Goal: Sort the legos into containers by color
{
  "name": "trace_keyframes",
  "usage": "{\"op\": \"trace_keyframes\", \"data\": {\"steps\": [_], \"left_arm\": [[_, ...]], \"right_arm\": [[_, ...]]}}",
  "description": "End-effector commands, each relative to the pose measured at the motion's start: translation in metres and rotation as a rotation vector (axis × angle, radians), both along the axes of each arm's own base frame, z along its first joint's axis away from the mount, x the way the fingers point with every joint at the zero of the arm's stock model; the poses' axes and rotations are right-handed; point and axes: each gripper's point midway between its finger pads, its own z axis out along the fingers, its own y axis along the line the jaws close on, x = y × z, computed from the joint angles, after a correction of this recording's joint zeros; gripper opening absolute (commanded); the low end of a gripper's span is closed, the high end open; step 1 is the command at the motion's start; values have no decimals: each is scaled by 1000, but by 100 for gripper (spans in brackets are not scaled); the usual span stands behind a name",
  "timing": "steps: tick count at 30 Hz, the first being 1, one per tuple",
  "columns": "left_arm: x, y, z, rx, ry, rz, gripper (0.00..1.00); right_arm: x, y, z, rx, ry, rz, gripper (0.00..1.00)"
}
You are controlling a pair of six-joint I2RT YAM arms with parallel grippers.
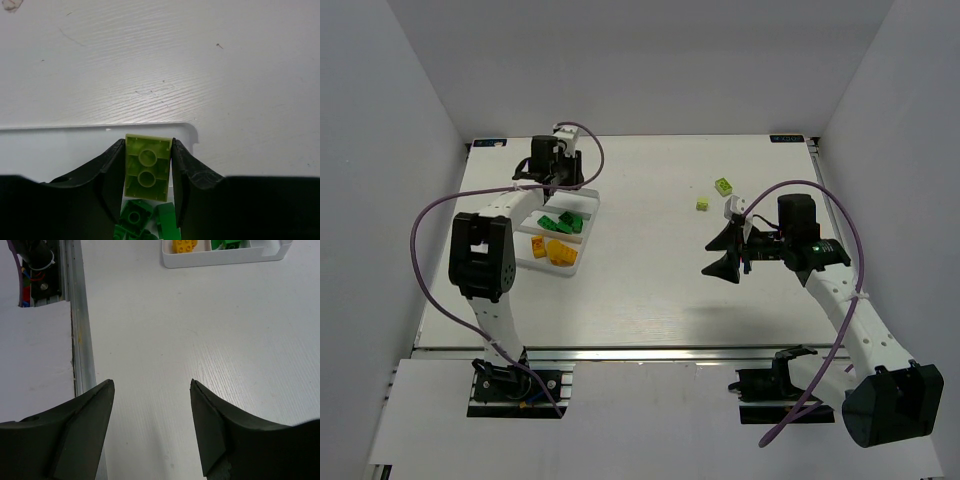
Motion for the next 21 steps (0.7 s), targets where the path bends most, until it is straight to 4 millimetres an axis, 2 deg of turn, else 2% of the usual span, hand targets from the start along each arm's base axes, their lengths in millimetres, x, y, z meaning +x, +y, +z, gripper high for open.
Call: {"op": "trace_keyframes", "data": {"steps": [1,5,6,13,21], "left_arm": [[4,4,9,-43,-25,94,20],[8,13,1,-43,-9,134,30],[9,21,-6,-31,5,164,34],[8,33,-26,-9,36,207,43],[9,32,-32,-19,47,218,61]], "right_arm": [[1,0,9,19,-42,-1,68],[3,0,8,16,-43,-7,69],[3,0,8,15,-42,-6,69],[5,-1,6,10,-37,-16,70],[7,-1,3,4,-29,-22,71]]}}
